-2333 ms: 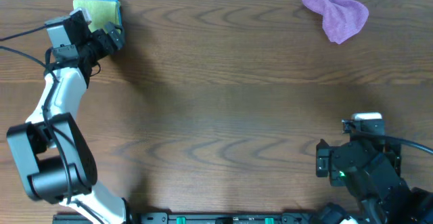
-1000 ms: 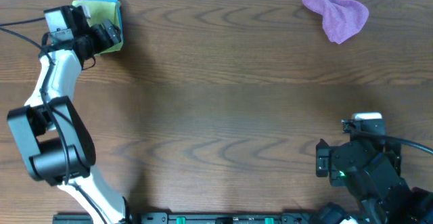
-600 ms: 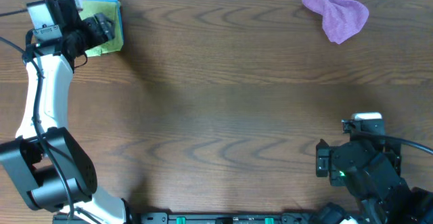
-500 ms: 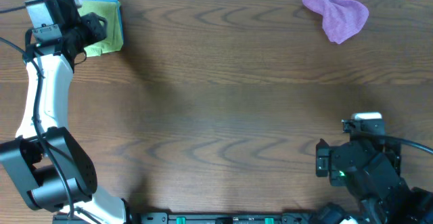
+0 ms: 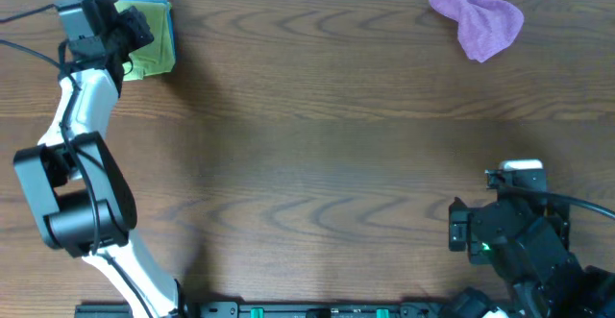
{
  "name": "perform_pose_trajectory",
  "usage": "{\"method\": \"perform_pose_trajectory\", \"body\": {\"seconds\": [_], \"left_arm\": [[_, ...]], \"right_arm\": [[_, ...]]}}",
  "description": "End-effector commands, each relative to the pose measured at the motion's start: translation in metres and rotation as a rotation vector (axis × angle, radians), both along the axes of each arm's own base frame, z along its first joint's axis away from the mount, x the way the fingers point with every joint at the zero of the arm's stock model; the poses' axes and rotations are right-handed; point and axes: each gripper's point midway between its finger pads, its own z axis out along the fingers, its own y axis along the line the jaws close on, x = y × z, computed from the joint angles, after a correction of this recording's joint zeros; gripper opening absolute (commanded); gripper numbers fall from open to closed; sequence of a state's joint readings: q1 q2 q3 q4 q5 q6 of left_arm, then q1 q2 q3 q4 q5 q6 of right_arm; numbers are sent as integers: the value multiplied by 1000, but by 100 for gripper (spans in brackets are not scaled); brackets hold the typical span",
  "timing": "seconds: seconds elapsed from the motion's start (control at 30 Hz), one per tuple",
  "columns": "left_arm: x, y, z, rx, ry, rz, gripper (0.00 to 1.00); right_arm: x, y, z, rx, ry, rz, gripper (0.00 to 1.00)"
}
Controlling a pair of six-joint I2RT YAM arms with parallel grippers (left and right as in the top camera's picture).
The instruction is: Fold the cloth
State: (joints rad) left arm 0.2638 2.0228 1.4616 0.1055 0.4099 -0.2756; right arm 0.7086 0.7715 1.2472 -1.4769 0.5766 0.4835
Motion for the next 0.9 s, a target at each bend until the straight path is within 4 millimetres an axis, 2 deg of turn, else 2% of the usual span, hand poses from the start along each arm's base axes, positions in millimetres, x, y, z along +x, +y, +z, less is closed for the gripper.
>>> {"method": "perform_pose_trajectory", "body": {"seconds": [0.0, 0.27, 0.57, 0.87], "left_arm": [[11, 4, -4, -76, -18, 61, 6], [21, 8, -23, -295, -6, 181, 6], [16, 18, -32, -308, 29, 251, 6], [18, 35, -28, -269, 1, 313, 6]], "right_arm": [[1, -3, 1, -5, -10, -21, 99], [2, -2, 2, -1, -15, -21, 99], [5, 0, 5, 14, -32, -21, 99], [5, 0, 5, 14, -32, -21, 99]]}}
